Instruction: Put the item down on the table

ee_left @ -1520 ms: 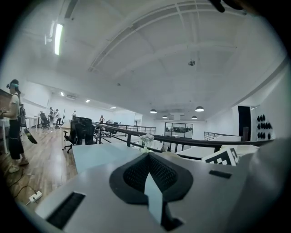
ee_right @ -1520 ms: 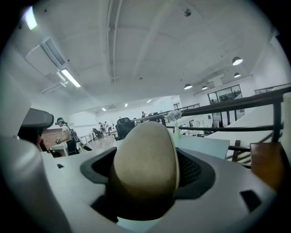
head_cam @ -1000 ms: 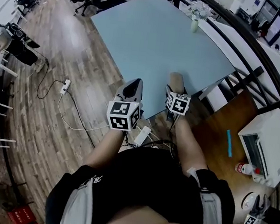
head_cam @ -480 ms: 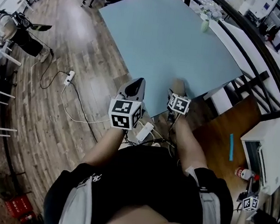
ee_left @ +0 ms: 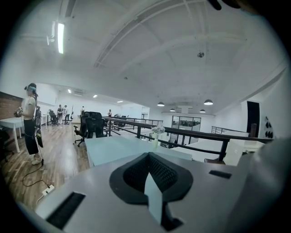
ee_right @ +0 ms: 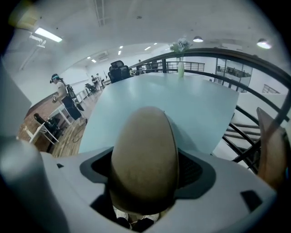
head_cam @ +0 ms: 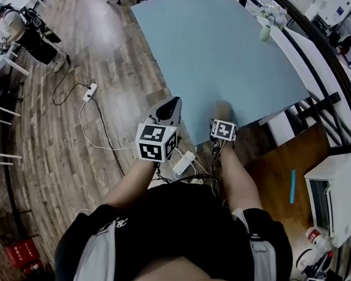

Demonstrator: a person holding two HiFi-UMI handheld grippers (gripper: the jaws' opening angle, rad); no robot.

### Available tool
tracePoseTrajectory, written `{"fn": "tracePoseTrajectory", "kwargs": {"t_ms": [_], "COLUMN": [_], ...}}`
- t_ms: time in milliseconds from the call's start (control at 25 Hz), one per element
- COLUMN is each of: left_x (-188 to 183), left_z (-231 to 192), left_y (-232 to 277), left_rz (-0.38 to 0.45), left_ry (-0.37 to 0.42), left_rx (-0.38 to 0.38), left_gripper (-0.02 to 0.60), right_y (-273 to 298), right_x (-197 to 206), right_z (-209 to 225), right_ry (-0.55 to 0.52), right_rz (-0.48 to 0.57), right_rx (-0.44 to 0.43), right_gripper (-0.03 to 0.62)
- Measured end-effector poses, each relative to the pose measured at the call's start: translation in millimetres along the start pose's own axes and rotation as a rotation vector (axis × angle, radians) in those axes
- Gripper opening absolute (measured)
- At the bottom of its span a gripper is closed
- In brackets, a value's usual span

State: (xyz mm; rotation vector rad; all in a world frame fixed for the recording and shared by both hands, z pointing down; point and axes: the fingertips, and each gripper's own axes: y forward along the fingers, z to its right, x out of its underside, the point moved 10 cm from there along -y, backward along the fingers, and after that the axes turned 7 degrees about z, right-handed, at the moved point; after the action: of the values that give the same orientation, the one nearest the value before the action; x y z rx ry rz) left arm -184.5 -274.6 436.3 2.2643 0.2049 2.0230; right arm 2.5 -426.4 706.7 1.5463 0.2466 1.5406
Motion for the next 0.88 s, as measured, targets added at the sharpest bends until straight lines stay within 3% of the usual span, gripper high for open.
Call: {"fn": "tracePoseTrajectory", "kwargs": {"t_ms": [240,480,640,880], "left_x": [0,0,-2,-8], "left_z": [-10,-9,-11,-7], "left_y": [-5,-8,-8,-6], "left_rz": [0.001,0.014,0.029,0.049], "left_ry": [-0.005,-0.007,-0.015,-0.019], "left_rx": [-0.008,0.01,0.029,0.072], "left_gripper": [0.009,0.009,0.008,0.009], "right_y": [-4,-28,-66,-138], "right_x": [-2,-26,-55,-102], "right_z": [-1,-1,-10,-25], "right_ry": [-0.006,0.006,-0.024,-0.054], "right_rz": [0.08,0.195,0.359,0.637], "right_rx": [0.041,0.063,0.091,0.182], "right_gripper": [0.452,0.458,0.203,0.025]}}
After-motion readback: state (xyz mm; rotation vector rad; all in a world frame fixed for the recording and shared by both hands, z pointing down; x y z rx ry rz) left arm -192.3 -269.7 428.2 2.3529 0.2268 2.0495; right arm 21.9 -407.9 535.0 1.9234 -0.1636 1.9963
